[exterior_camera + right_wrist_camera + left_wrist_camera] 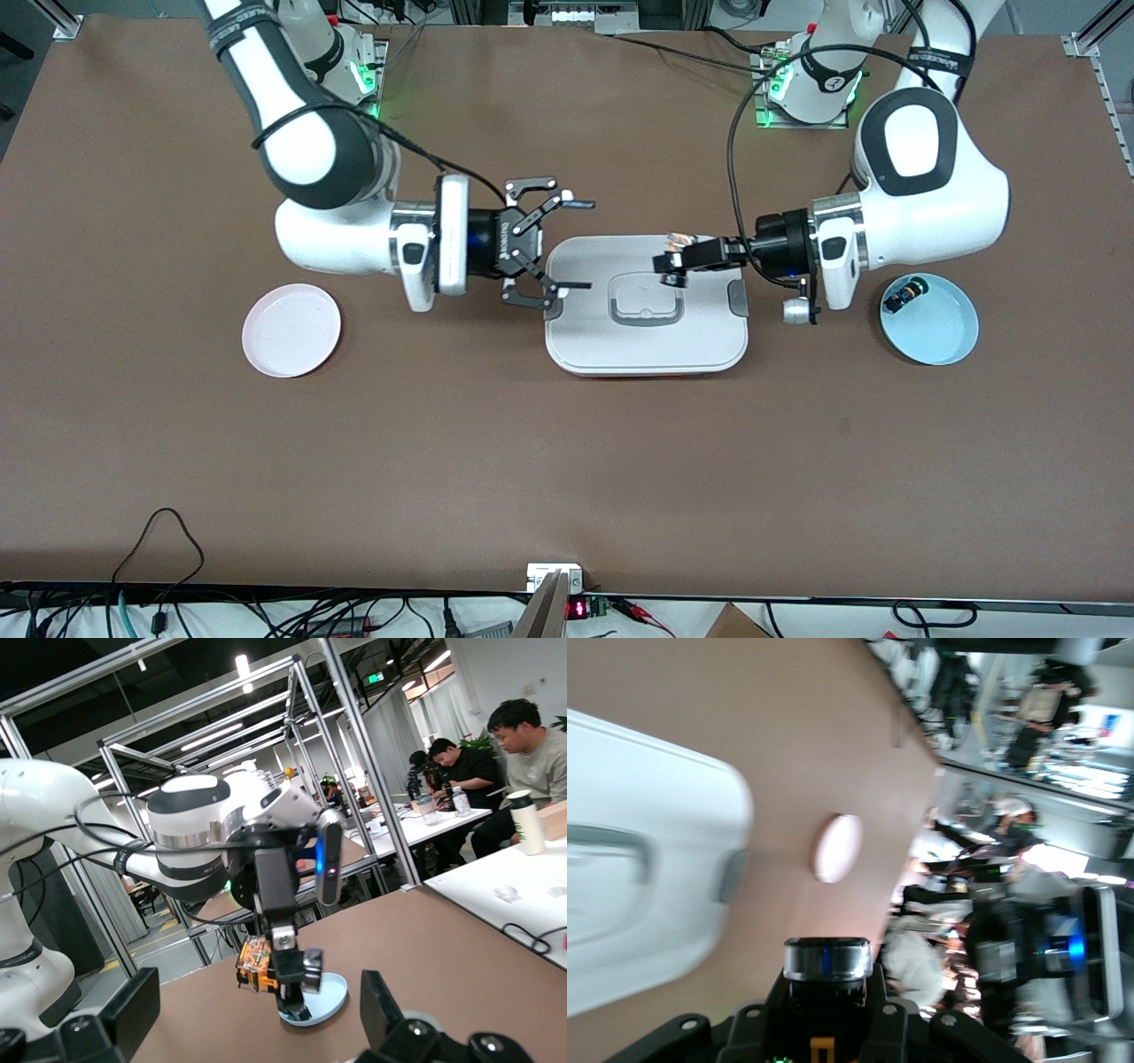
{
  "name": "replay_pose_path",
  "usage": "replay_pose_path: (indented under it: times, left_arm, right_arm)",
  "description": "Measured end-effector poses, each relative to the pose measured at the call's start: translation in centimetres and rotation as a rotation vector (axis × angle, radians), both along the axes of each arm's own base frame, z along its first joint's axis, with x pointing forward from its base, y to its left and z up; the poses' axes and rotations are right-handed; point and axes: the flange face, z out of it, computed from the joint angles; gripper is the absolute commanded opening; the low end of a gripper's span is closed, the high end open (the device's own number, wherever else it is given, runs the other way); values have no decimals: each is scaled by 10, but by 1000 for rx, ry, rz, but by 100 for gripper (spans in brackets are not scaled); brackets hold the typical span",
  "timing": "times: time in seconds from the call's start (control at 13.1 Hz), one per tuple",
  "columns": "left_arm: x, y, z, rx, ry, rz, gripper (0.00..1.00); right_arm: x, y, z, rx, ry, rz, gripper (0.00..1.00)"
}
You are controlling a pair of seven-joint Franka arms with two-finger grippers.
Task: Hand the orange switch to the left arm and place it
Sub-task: 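Carry the switch to the blue dish while the right gripper withdraws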
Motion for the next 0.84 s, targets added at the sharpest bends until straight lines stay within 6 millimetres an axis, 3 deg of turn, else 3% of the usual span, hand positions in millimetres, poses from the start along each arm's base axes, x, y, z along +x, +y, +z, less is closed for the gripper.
replay_pose_path:
  times: [0.23, 0.53, 0.69, 0.84]
  left_arm:
    - [0, 52, -29, 249, -13, -100, 0]
    - [-8, 136, -74, 594, 3, -224, 0]
    - [-13, 181, -99, 731, 25, -291, 0]
    - [-16, 235, -125, 831, 51, -350, 0]
  right_arm:
    - [19, -55, -13, -32, 19, 49, 100]
    - [32, -151, -12, -154, 223, 182, 100]
    - [30, -182, -9, -215, 293, 207, 100]
    - [28, -200, -12, -306, 381, 211, 100]
